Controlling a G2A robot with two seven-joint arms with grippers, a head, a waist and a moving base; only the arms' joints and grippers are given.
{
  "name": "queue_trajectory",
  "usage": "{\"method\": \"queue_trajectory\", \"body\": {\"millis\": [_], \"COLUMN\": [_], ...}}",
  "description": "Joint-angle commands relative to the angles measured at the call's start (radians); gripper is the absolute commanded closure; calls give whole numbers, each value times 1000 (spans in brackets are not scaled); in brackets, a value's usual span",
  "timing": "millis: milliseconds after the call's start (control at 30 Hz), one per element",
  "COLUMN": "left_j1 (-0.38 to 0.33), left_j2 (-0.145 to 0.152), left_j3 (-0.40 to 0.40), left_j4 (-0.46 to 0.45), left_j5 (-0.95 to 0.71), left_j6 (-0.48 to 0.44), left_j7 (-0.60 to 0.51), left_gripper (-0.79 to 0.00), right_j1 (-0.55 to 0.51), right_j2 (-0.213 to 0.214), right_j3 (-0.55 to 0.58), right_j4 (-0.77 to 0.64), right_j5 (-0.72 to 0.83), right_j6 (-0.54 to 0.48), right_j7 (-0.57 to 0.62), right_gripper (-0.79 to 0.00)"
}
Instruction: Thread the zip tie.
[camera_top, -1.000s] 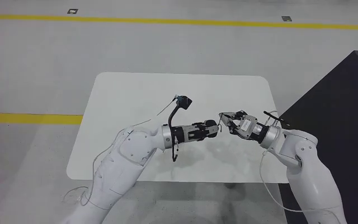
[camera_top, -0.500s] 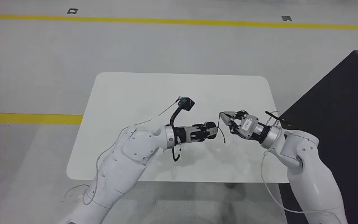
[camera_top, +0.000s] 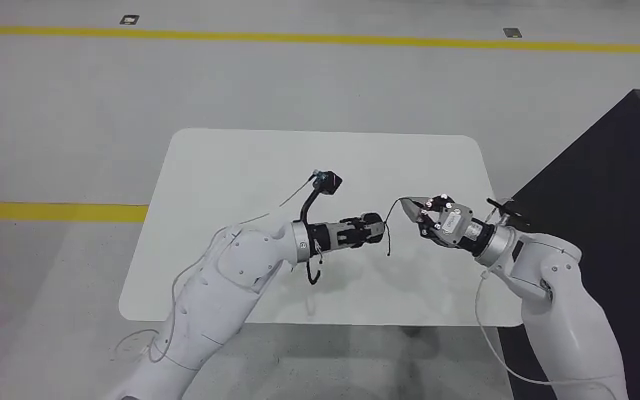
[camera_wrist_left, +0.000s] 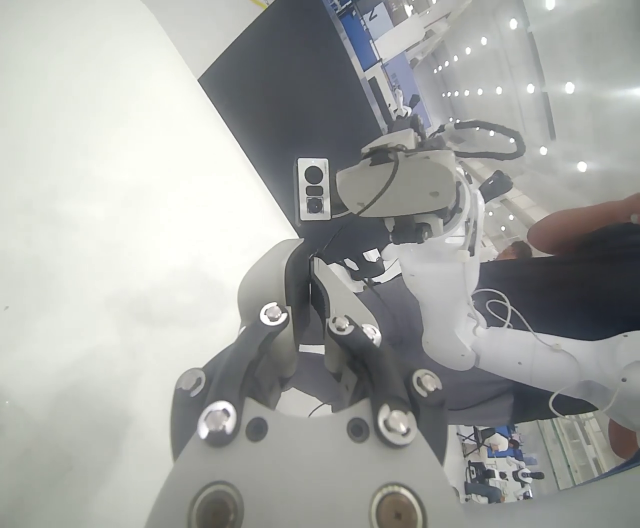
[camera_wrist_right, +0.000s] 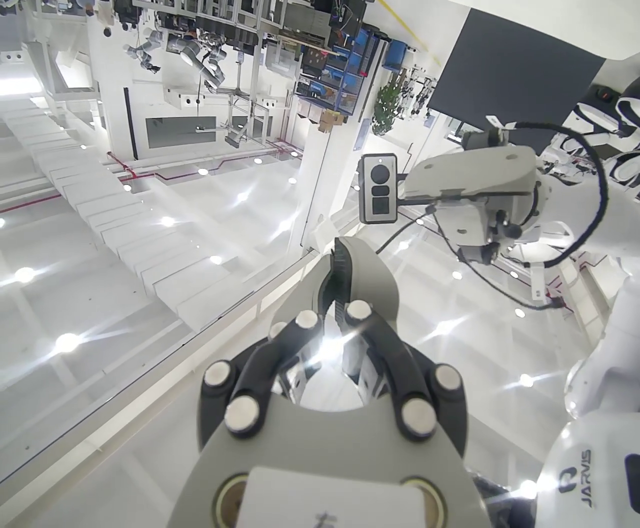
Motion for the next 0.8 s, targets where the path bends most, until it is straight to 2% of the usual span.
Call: {"method": "queue_trajectory", "body": {"millis": [0, 333, 433, 467, 533, 567, 600, 767], "left_j1": [3, 14, 9, 7, 5, 5, 3, -3], "left_j2": [1, 4, 4, 5, 6, 6, 5, 5], "left_j3": [-9, -33, -44, -49, -59, -61, -61, -62], "left_j4": [-3, 7, 8, 11, 15, 17, 19, 22], "left_j5": [-9, -94, -148, -161, -186, -202, -223, -237], "left_j6": [-5, 4, 11, 14, 18, 19, 22, 26], "left_j7": [0, -31, -57, -64, -75, -83, -97, -118], "left_gripper": [0, 0, 0, 0, 0, 0, 0, 0], "right_j1": [4, -1, -1, -1, -1, -1, -1, -1], "right_j2": [1, 10, 13, 13, 13, 13, 13, 13], "right_j3": [9, 71, 83, 83, 83, 83, 83, 83], "right_j4": [9, 15, -7, -7, -7, -7, -7, -7], "right_j5": [-1, -13, -115, -115, -115, -115, -115, -115], "right_j6": [-6, -15, -76, -76, -76, -76, -76, -76], "right_j7": [1, 14, 8, 8, 8, 8, 8, 8], "right_gripper": [0, 0, 0, -86, -366, -739, -785, -785]}}
